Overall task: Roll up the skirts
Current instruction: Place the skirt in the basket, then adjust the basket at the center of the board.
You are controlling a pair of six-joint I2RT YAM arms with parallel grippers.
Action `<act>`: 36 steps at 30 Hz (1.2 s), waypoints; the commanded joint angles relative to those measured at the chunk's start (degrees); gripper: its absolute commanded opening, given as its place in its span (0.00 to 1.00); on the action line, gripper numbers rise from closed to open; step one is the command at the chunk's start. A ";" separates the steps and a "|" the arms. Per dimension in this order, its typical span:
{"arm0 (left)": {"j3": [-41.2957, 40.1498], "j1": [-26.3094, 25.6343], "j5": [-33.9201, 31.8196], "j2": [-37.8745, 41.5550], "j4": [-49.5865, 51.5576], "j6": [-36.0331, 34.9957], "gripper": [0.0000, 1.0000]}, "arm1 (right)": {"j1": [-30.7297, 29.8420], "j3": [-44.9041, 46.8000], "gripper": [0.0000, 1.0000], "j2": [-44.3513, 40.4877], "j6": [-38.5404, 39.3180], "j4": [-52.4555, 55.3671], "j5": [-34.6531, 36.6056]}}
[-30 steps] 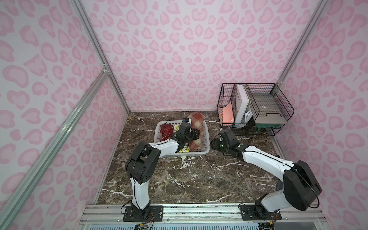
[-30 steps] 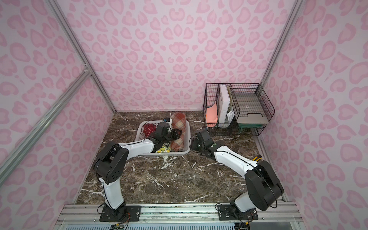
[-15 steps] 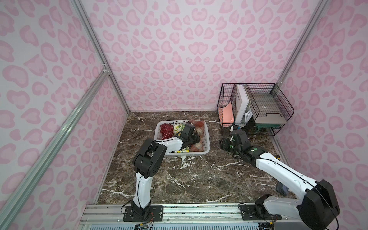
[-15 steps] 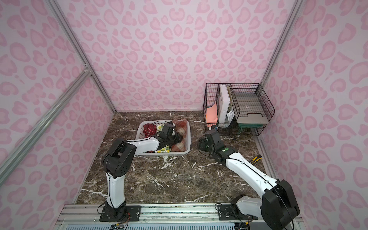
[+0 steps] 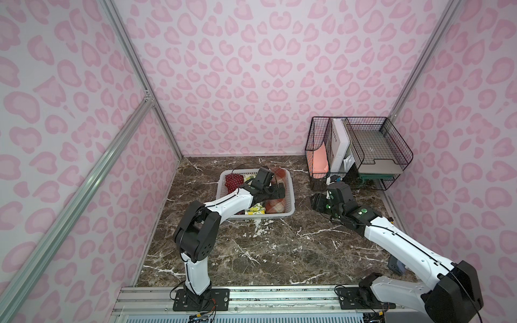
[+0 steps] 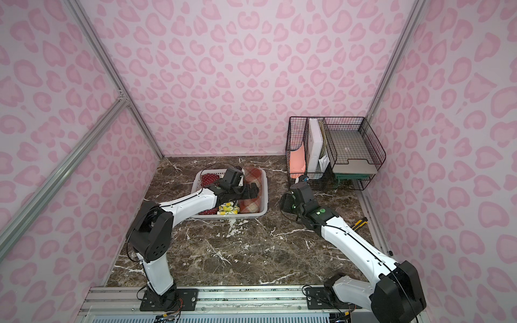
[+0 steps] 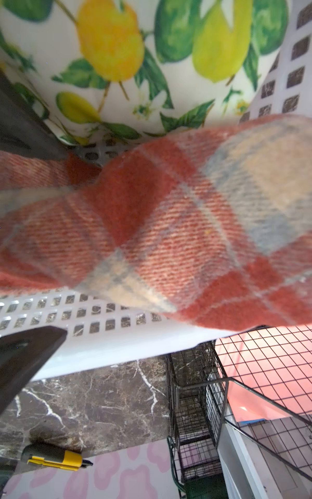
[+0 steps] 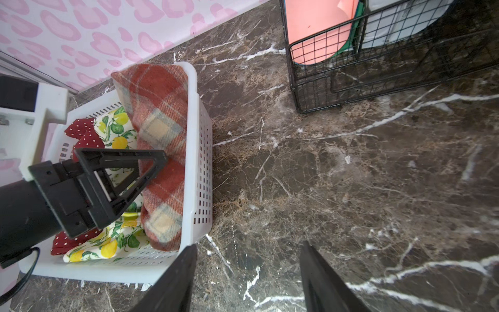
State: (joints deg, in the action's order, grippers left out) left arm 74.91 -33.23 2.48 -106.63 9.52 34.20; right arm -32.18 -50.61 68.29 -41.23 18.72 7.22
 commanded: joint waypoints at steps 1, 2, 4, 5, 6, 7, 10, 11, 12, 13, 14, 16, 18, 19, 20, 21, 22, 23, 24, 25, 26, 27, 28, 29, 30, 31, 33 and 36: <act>-1.20 0.10 -0.73 1.20 3.43 -2.38 0.98 | 0.02 -0.24 0.65 -0.68 0.88 0.96 0.58; -2.29 0.11 -0.93 2.48 2.57 -2.29 0.98 | 0.03 -0.28 0.65 -1.09 0.92 1.14 0.83; -3.67 0.10 -0.79 5.58 1.64 -2.97 0.98 | 0.02 -0.28 0.65 -2.01 1.44 1.38 1.58; -3.46 0.02 -0.84 7.78 2.06 -3.87 0.98 | 0.06 -0.55 0.65 -2.57 2.03 1.33 1.87; -3.02 -0.20 -1.34 10.01 2.97 -4.92 0.98 | 0.02 -0.89 0.65 -3.00 2.85 1.16 2.00; -2.11 -0.40 -1.66 12.72 4.54 -7.01 0.98 | 0.04 -1.36 0.65 -3.47 4.20 0.78 2.00; 0.75 -0.54 -4.73 22.28 9.43 -13.54 0.98 | -0.61 -2.80 0.66 -5.80 10.14 -3.00 -0.56; 1.56 -0.52 -7.32 25.93 11.09 -16.02 0.98 | -1.12 -2.78 0.66 -7.03 12.77 -5.48 -1.67; 2.29 -0.52 -10.29 29.26 12.68 -17.95 0.98 | -1.53 -2.63 0.66 -8.04 14.85 -7.73 -2.36; 2.35 -0.52 -12.93 33.31 13.60 -20.93 0.98 | -2.15 -2.43 0.66 -9.06 16.67 -9.88 -2.87; 1.61 -0.52 -14.58 37.35 14.00 -24.31 0.98 | -2.56 -2.05 0.66 -9.92 18.49 -11.91 -3.51; 0.10 0.20 -15.30 44.20 16.65 -31.09 0.98 | -3.94 -1.52 0.72 -10.46 22.66 -14.72 -3.45; -3.40 0.80 -20.31 50.86 19.52 -37.29 0.98 | -5.27 -0.65 0.99 -9.84 22.73 -15.76 -1.75; -6.50 0.80 -24.90 53.95 21.41 -40.39 0.98 | -5.37 0.01 1.00 -9.08 22.48 -15.92 -1.81; -10.38 1.01 -27.14 57.14 23.92 -44.57 0.98 | -5.35 0.40 1.00 -7.95 22.74 -15.53 -1.13; -13.96 1.27 -30.57 59.69 24.76 -45.86 0.99 | -5.37 0.34 0.99 -6.79 23.34 -14.69 -0.52; -18.54 2.09 -35.37 62.73 23.50 -42.91 0.98 | -5.35 0.18 1.00 -4.86 25.19 -14.19 -0.93; -23.16 4.34 -36.43 66.28 19.87 -39.52 0.98 | -5.43 -0.66 0.99 -3.06 29.08 -13.21 -2.08; -28.28 7.62 -35.15 71.20 14.71 -37.30 0.99 | -5.46 -2.18 1.00 -1.04 30.56 -11.57 -1.74; -32.77 10.79 -32.21 75.73 10.20 -37.83 0.99 | -5.40 -3.55 1.00 0.21 31.03 -10.25 -0.80; -38.29 14.41 -27.97 80.55 5.19 -40.69 0.99 | -5.13 -4.47 0.99 0.86 31.04 -9.72 0.07; -42.57 17.22 -26.08 83.93 1.42 -42.24 0.99 | -4.63 -4.19 1.00 0.58 31.44 -10.76 -1.01; -46.17 20.40 -24.16 87.00 -1.77 -40.95 0.99 | -3.78 -2.60 1.00 -0.43 32.09 -13.53 -3.63; -49.25 23.40 -23.95 88.95 -5.26 -35.39 0.99 | -2.72 -0.59 1.00 -1.92 32.54 -16.78 -6.50; -51.45 26.25 -23.86 89.87 -7.67 -29.64 0.99 | -1.83 1.15 0.99 -3.28 32.95 -19.54 -8.37; -52.51 30.14 -21.63 89.58 -9.06 -26.50 0.99 | -1.11 3.07 1.00 -4.66 31.83 -21.86 -8.38; -49.91 36.13 -13.99 85.59 -9.02 -25.78 0.98 | 0.58 5.59 1.00 -6.46 33.07 -24.83 -9.75; -48.85 43.87 -3.95 76.36 -21.19 -18.99 0.99 | 3.55 8.36 1.00 -7.21 32.84 -27.76 -11.91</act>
State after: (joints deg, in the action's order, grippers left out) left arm 25.36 6.92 -13.37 -25.23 3.11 7.35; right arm -30.26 -43.59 61.52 -9.04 -2.31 -1.21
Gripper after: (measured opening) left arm 0.985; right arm 0.995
